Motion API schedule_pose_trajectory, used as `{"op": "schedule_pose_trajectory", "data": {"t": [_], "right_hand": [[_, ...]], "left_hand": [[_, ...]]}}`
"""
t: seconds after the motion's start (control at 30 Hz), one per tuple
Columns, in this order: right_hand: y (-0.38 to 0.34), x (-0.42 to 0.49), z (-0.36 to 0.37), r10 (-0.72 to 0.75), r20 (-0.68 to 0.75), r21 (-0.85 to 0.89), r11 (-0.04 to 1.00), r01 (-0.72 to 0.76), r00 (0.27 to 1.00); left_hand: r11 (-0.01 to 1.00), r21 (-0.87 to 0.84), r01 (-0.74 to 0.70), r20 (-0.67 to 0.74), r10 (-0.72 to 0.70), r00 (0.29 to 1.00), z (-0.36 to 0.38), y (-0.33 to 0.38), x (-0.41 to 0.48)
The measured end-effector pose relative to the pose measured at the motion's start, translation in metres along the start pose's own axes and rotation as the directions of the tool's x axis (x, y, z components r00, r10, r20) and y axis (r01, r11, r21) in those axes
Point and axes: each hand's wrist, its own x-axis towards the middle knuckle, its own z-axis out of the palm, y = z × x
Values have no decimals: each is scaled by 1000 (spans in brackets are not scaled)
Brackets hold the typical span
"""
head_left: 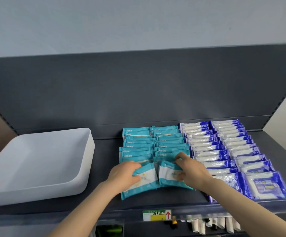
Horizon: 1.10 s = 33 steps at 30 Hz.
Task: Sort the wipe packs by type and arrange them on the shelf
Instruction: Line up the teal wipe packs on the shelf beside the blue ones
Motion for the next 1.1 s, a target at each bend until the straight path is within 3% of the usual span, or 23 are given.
{"op": "schedule_pose_trajectory", "data": {"t": [0.13, 0.37, 0.5, 0.63, 0.67, 0.77, 1.0, 1.1], "right_hand": [[0, -15, 7, -72, 69, -4, 997, 72, 995], [2, -27, 15, -133, 8, -14, 991, 133, 991], [6, -31, 24, -142, 11, -59, 988, 142, 990], [9, -26, 37, -127, -53, -91, 988, 122, 990], [9, -25, 40, -121, -96, -110, 988, 111, 988], [9, -27, 37, -95, -9, -60, 994, 94, 995], [7, -38, 39, -54, -4, -64, 997, 53, 999], [5, -31, 27, -58, -95, 32, 998, 61, 994]], "left_hand": [[998, -64, -11, 129, 19, 992, 7, 0, -8], [975, -207, -79, -119, 55, 991, 25, 1, -25], [992, -34, -124, -223, 113, 968, 43, -1, -35], [982, 185, -40, -243, 85, 966, 69, -9, -39], [978, 203, -41, -237, 90, 967, 74, -8, -40], [977, 209, -52, -217, 98, 971, 79, -6, -40], [986, 148, -74, -230, 107, 967, 79, -2, -41], [994, -102, -28, -398, -15, 917, 67, -4, -33]]}}
